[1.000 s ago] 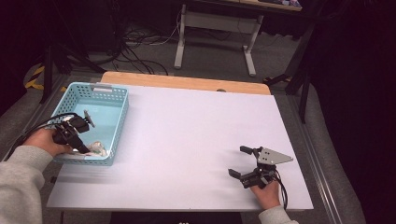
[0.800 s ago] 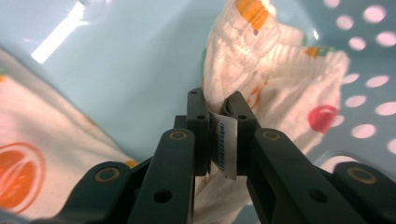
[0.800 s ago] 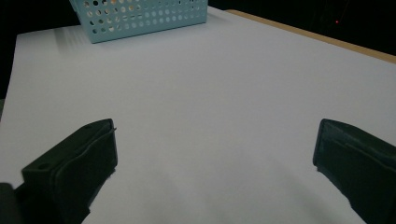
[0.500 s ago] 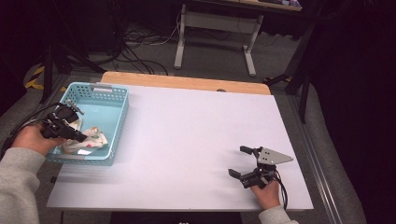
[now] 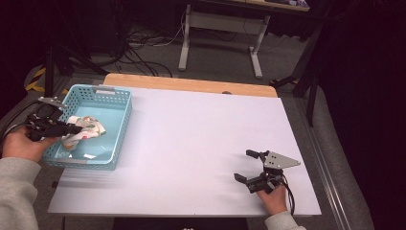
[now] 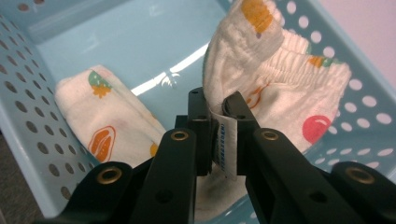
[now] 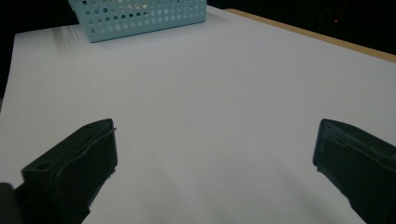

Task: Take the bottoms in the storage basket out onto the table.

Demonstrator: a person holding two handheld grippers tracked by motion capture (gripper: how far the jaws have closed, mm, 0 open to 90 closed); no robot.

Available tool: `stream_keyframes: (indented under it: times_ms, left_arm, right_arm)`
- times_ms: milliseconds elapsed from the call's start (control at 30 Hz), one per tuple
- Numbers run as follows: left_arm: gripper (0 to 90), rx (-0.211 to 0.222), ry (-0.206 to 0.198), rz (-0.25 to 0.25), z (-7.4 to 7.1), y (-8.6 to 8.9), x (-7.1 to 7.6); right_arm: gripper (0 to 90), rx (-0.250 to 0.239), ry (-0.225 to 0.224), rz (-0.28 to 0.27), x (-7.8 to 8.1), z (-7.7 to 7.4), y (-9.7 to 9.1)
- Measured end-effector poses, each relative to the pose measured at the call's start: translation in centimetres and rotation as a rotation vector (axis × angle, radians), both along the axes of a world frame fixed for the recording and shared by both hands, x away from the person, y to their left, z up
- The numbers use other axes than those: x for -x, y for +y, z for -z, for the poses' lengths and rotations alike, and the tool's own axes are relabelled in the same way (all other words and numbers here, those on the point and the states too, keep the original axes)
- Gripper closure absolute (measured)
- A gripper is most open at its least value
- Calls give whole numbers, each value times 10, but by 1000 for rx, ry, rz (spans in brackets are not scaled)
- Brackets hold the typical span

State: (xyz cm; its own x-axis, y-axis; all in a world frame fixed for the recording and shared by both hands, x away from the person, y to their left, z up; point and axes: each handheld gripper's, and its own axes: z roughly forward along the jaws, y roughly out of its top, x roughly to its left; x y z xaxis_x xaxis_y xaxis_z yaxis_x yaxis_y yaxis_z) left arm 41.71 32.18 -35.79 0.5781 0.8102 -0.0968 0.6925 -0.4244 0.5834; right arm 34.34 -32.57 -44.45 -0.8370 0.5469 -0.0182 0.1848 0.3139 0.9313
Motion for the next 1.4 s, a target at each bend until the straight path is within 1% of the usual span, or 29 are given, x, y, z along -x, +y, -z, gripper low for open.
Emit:
stream_keyframes:
  times_ms: [100, 133, 167, 233, 300, 367, 400, 433, 467, 500, 567, 600, 633, 700, 733, 800, 967, 1100, 1233, 1267, 1300, 1333, 1400]
  left_arm:
    - [843, 39, -36, -25, -2, 5, 3]
    - [843, 65, -66, -39, -5, 9, 6]
    - [843, 65, -66, -39, -5, 9, 6]
    - [843, 110, -86, -50, -6, 13, 8]
    - [843, 143, -113, -61, -7, 16, 10]
    - [843, 173, -144, -77, -8, 18, 12]
    - [843, 195, -165, -84, -9, 20, 14]
    - [843, 195, -165, -84, -9, 20, 14]
    - [843, 228, -196, -94, -10, 22, 16]
    - [843, 228, -196, -94, -10, 22, 16]
    - [844, 249, -223, -103, -12, 24, 19]
    - [843, 271, -248, -108, -14, 25, 21]
    - [844, 271, -248, -108, -14, 25, 21]
    - [844, 296, -286, -114, -19, 26, 24]
    - [843, 296, -286, -114, -19, 26, 24]
    - [843, 317, -316, -119, -22, 26, 26]
    - [844, 362, -370, -125, -31, 25, 30]
    - [845, 385, -399, -126, -38, 23, 31]
    - [845, 402, -430, -113, -48, 19, 32]
    - [845, 411, -444, -110, -53, 16, 33]
    - [845, 411, -444, -110, -53, 16, 33]
    - [845, 415, -453, -106, -55, 14, 33]
    - [845, 435, -471, -92, -63, 9, 33]
  right_arm:
    - [5, 0, 0, 0, 0, 0, 0]
    - [5, -1, 0, 0, 0, 0, 0]
    - [5, -1, 0, 0, 0, 0, 0]
    - [5, 0, 0, 0, 0, 0, 0]
    - [5, -1, -1, 0, 0, 0, 0]
    - [5, -1, -1, 0, 0, 0, 0]
    - [5, -1, -1, 0, 0, 0, 0]
    - [5, -1, -1, 0, 0, 0, 0]
    - [5, 0, -1, -1, 0, 0, 0]
    - [5, 0, -1, -1, 0, 0, 0]
    - [5, -2, -1, -1, 0, 0, 0]
    - [5, -2, -1, -1, 0, 0, 0]
    - [5, -2, -1, -1, 0, 0, 0]
    - [5, -2, -1, -1, 0, 0, 0]
    - [5, -2, -1, -1, 0, 0, 0]
    - [5, -1, -1, -1, 0, 0, 0]
    - [5, 0, 0, -2, 0, 0, 0]
    - [5, 0, 0, -2, 0, 0, 0]
    - [5, -1, -1, -2, 0, 0, 0]
    - [5, -2, -1, -2, 0, 0, 0]
    - [5, -2, -1, -2, 0, 0, 0]
    - [5, -1, -1, -2, 0, 0, 0]
    - [5, -2, -2, -3, 0, 0, 0]
